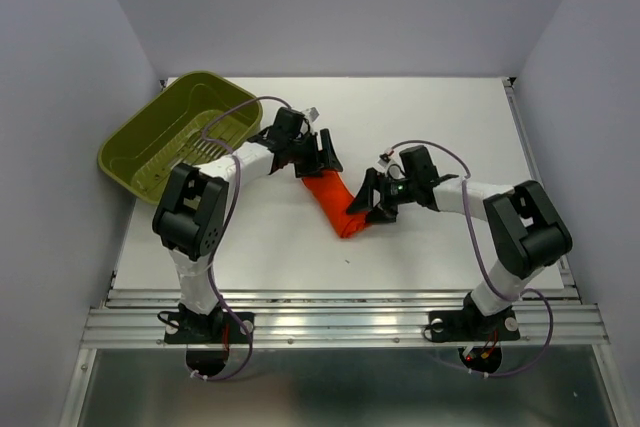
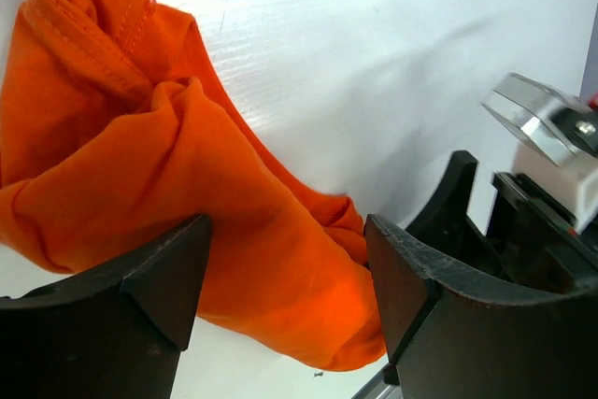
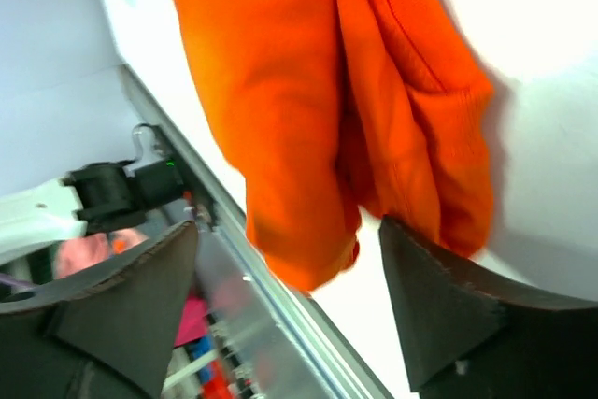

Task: Roll the t-shirts
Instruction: Roll the T-shirt to the center of the board.

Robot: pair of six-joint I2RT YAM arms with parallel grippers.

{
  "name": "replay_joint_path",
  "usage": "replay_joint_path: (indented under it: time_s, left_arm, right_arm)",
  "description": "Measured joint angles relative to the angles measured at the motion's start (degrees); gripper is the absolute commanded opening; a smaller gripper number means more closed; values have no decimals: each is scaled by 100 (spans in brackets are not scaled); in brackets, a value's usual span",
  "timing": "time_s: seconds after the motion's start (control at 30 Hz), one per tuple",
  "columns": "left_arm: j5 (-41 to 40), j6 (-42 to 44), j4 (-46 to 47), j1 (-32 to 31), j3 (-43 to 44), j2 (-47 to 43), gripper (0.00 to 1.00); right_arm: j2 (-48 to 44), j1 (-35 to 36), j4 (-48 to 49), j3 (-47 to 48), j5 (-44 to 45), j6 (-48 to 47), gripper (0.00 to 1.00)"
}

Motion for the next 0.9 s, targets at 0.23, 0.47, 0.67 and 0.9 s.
replay_joint_path:
  time_s: [0.23, 0.47, 0.67, 0.9]
  left_arm:
    - [13, 4, 33, -2, 170, 197, 77]
    - [17, 4, 31, -2, 236, 299, 77]
    - [17, 2, 44, -2, 310, 376, 77]
    - [13, 0, 48, -2, 424, 483, 77]
  right_arm:
    - [-977, 0, -1156, 4, 907, -732, 100]
    - [-1016, 46, -1615, 37, 1622, -1228, 100]
    - [-872, 203, -1491, 35, 1576, -1403, 100]
    - [-640, 273, -881, 35, 1344, -1392, 100]
